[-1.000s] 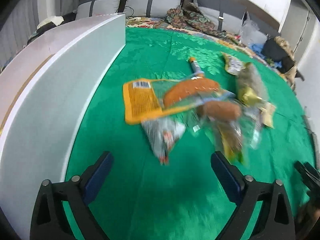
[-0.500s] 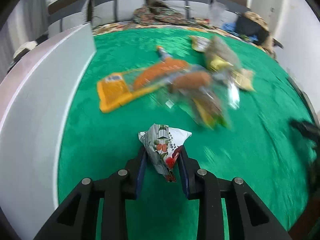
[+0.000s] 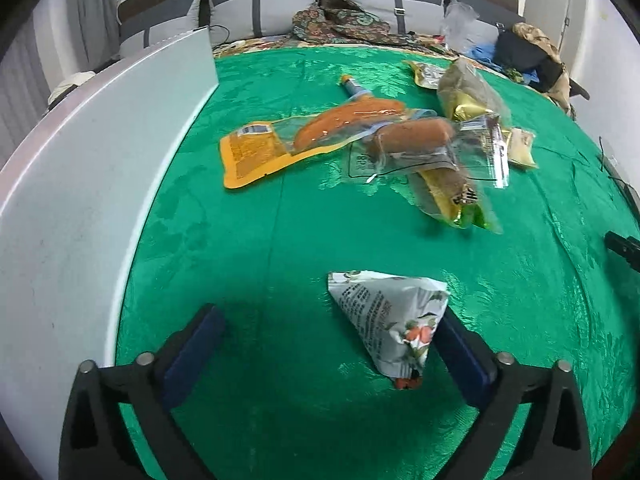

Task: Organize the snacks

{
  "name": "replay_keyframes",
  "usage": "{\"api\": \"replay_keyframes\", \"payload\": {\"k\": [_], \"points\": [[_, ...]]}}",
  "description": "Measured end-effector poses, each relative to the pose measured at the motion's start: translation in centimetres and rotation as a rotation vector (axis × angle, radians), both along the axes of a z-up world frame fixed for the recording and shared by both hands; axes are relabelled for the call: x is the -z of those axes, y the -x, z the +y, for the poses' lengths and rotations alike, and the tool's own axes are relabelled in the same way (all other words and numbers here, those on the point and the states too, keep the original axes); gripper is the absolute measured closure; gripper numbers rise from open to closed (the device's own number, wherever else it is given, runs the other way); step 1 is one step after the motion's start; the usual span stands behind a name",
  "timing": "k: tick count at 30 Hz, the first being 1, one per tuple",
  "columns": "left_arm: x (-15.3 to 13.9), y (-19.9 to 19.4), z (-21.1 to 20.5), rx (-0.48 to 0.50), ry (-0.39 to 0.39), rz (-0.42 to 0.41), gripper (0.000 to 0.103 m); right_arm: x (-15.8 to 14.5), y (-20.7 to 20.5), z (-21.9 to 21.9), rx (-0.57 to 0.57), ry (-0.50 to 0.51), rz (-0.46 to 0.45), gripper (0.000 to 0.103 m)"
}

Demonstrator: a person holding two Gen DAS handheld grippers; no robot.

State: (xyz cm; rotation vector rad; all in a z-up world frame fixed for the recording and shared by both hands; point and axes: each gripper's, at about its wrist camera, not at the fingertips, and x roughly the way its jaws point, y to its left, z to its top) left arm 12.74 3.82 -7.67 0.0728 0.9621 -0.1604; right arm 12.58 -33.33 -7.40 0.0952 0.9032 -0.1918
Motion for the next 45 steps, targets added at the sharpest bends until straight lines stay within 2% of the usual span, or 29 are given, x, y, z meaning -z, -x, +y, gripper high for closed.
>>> {"api": "replay_keyframes", "payload": {"k": [6,45], "points": [[0.12,0.17,0.04,-0.009,0.001,-0.028,0.000,-0.01,0.01,-0.01,0.000,0.000,0.000,0.011],[0.19,0.20,0.02,-0.010,0.003,-0.029,0.000,-0.02,-0.05,0.01,-0.001,0.000,0.000,0.011]]}}
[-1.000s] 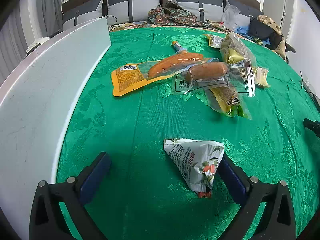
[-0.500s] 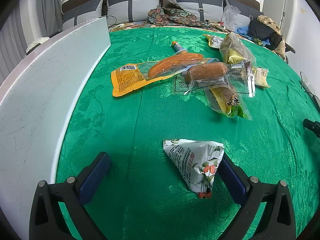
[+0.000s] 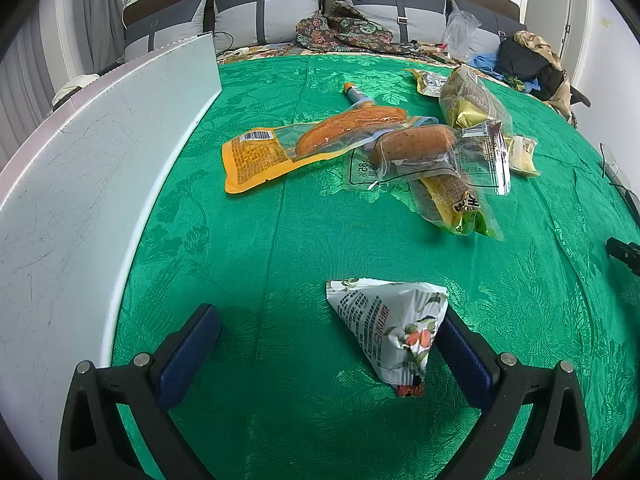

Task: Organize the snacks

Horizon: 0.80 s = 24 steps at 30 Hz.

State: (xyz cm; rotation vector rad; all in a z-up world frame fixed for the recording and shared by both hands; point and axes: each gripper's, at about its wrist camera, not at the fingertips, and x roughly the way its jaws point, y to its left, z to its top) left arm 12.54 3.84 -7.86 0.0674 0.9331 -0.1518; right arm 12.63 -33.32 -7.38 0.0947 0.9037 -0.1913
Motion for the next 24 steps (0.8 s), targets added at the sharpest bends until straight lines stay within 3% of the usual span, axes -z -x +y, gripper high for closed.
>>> {"api": "replay_keyframes", "payload": {"k": [7,10,13,17,20,24], "points": [[0.0,0.0,-0.1,0.000,0.001,0.000,0.000,0.0,0.0,0.0,-0.001,0.002,0.000,0.011],[0.0,0.0,-0.1,0.000,0.001,0.000,0.000,-0.6,-0.2,1.1,-0.026,0.005,0.050,0.013],[0.0,0.0,-0.1,0.000,0.001,0.000,0.000,-2.8,0.0,4.9,-0.186,-0.184,-0.033,0.013],[0.0,0.0,-0.1,-0.001,0.001,0.000,0.000,-4.4,-2.5,12.3,-0.398,-0.286,-0.016,0.013],[0.0,0.0,-0.1,0.000,0.001,0.000,0.000,-4.7,-5.6,16.0,-0.442,-0.376,0.022,0.015],[0.0,0.0,-0.1,-0.001,0.002,0.000,0.000,-4.0,-9.4,17.9,-0.412,-0.477,0.071,0.015]]}}
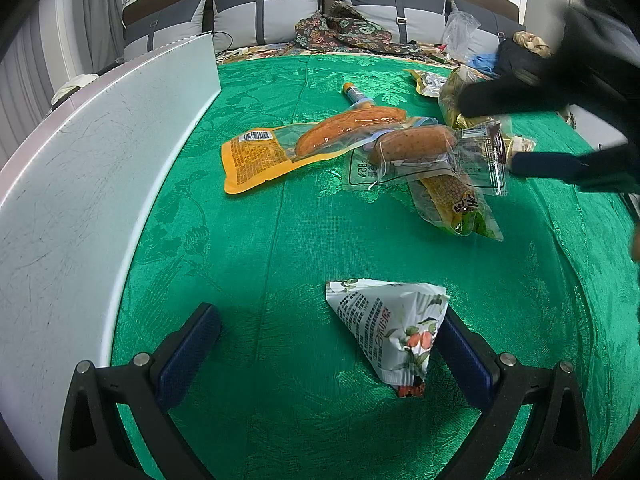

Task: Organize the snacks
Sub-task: 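Move the right gripper over the clear packet of brown snack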

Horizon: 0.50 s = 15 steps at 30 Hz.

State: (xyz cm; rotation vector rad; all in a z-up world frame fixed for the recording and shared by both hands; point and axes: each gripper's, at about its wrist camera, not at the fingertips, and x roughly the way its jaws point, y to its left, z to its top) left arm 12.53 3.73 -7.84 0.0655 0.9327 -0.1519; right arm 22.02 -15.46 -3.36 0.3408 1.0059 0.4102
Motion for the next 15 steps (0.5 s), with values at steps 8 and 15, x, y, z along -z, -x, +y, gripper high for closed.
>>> {"api": "replay_keyframes", "payload": {"k": [8,15], "points": [[0.0,0.0,0.0,0.000,0.000,0.000,0.000,0.7,-0.8,-1.2,-0.035,-0.112,0.091,0.100],[0.0,0.0,-0.1,0.000,0.000,0.000,0.000,0.6,5.2,-10.5,0.091,-0.216,0.077,0.100]]}}
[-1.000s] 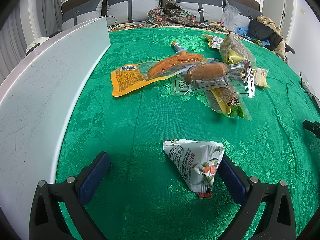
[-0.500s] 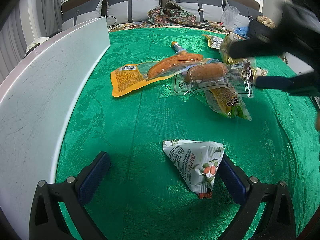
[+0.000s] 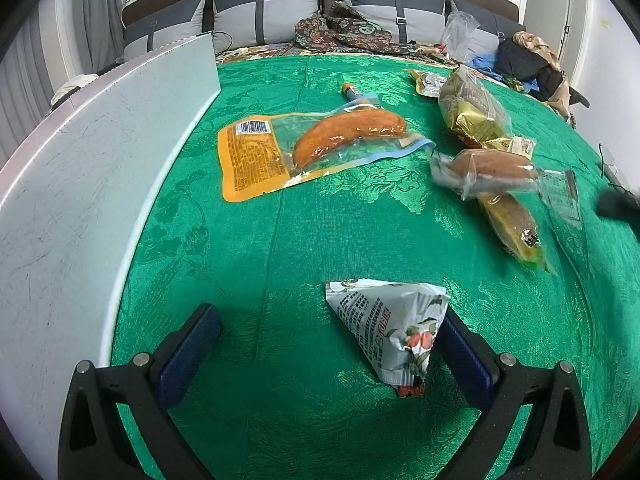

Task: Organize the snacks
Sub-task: 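Move the right gripper over the clear packet of brown snack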

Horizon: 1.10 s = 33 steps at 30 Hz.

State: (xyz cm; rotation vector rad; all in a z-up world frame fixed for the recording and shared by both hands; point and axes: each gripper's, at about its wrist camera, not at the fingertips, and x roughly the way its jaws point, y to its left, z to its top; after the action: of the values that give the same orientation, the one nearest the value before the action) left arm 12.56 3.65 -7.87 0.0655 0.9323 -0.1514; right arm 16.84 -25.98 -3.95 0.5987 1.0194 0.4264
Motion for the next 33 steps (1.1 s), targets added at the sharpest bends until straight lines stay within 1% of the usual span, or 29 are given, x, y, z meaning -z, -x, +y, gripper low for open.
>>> {"api": "replay_keyframes", "payload": {"k": [1,3,4,5,6,7,8,10,11,13,16,19,21,22,24,26,28,30,33], "points": [[0.0,0.0,0.0,0.000,0.000,0.000,0.000,0.5,1.3,-2.2,0.043,-0.001,0.009,0.100],[0.0,0.0,0.0,0.000,0.000,0.000,0.000,1.0,3.3,-4.8,0.099,0.026,0.016,0.097],[0.0,0.0,0.0,0.000,0.000,0.000,0.000,1.3,4.4,-6.0,0.126,0.052,0.017,0.094],[0.0,0.0,0.0,0.000,0.000,0.000,0.000,1.5,5.7,-7.0,0.152,0.098,0.019,0.088],[0.0,0.0,0.0,0.000,0.000,0.000,0.000,1.5,6.4,-7.4,0.161,0.136,0.016,0.079],[0.0,0.0,0.0,0.000,0.000,0.000,0.000,1.4,7.2,-7.8,0.167,0.192,0.001,0.046],[0.0,0.0,0.0,0.000,0.000,0.000,0.000,1.3,8.1,-8.0,0.182,0.257,-0.031,0.032],[0.0,0.0,0.0,0.000,0.000,0.000,0.000,1.0,9.2,-7.7,0.191,0.344,-0.089,0.032],[0.0,0.0,0.0,0.000,0.000,0.000,0.000,0.9,9.4,-7.4,0.183,0.352,-0.098,0.032],[0.0,0.0,0.0,0.000,0.001,0.000,0.000,0.6,9.5,-6.8,0.169,0.341,-0.116,0.032],[0.0,0.0,0.0,0.000,0.001,0.000,0.000,-0.3,8.1,-4.0,0.103,0.290,-0.146,0.032],[0.0,0.0,0.0,0.000,0.001,0.000,0.000,-1.9,5.3,-0.9,0.024,0.203,-0.150,0.032],[0.0,0.0,0.0,0.000,0.001,0.000,0.000,-2.3,3.3,1.1,-0.011,0.180,-0.134,0.032],[0.0,0.0,0.0,0.000,0.001,0.000,0.000,-2.4,2.2,2.3,-0.030,0.186,-0.124,0.032],[0.0,0.0,0.0,0.000,0.001,0.000,0.000,-2.2,0.9,4.5,-0.065,0.233,-0.107,0.032],[0.0,0.0,0.0,0.000,0.002,-0.001,0.000,-1.7,0.8,6.2,-0.115,0.300,-0.100,0.033],[0.0,0.0,0.0,0.000,0.002,-0.001,0.000,-0.9,1.9,6.8,-0.138,0.353,-0.114,0.034],[0.1,0.0,0.0,0.000,0.001,-0.001,0.000,0.3,3.5,6.5,-0.129,0.398,-0.118,0.033],[0.1,0.0,0.0,0.000,0.001,-0.001,0.000,1.5,4.7,6.6,-0.147,0.406,-0.115,0.033]]}}
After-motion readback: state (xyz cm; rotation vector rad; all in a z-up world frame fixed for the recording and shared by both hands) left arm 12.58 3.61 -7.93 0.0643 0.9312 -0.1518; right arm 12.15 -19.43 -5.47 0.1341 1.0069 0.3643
